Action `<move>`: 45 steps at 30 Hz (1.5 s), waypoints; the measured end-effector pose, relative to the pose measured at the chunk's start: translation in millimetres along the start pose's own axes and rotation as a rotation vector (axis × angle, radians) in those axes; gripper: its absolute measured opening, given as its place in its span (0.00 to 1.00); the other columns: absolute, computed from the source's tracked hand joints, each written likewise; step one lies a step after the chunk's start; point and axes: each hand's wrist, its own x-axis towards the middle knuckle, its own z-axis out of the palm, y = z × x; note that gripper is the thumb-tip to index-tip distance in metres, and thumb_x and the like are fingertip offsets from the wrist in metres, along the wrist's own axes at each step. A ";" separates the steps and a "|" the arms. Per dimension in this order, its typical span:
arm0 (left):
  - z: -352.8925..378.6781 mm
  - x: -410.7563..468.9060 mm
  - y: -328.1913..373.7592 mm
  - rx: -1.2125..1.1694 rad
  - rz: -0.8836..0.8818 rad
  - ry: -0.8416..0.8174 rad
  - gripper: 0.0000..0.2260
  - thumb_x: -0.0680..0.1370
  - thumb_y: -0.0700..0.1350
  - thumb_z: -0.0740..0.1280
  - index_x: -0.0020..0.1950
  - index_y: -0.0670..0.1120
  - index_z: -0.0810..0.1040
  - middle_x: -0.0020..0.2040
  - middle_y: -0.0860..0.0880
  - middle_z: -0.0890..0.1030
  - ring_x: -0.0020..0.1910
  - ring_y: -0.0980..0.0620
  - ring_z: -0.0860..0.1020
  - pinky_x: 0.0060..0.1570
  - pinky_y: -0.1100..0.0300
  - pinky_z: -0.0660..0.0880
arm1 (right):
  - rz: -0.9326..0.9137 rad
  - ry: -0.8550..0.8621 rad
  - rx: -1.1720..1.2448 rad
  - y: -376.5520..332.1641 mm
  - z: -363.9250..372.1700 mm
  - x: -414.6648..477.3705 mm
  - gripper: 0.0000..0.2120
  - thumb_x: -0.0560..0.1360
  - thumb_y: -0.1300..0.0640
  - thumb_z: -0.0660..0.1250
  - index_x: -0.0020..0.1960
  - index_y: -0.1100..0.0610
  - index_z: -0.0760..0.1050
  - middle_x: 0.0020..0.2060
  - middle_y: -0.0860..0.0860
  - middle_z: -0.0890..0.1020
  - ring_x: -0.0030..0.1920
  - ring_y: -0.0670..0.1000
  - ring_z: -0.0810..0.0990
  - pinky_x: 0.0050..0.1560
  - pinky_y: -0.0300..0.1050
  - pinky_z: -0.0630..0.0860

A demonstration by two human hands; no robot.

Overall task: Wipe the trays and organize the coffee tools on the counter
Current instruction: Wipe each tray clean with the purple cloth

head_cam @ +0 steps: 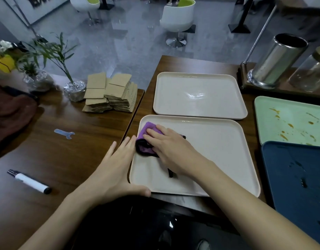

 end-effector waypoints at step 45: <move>-11.2 -1.3 5.3 0.183 -0.055 -0.110 0.60 0.60 0.87 0.52 0.81 0.57 0.34 0.78 0.60 0.26 0.78 0.60 0.32 0.79 0.50 0.36 | 0.287 0.055 -0.015 -2.6 3.3 23.7 0.18 0.83 0.52 0.59 0.71 0.56 0.70 0.70 0.52 0.74 0.72 0.56 0.68 0.70 0.53 0.69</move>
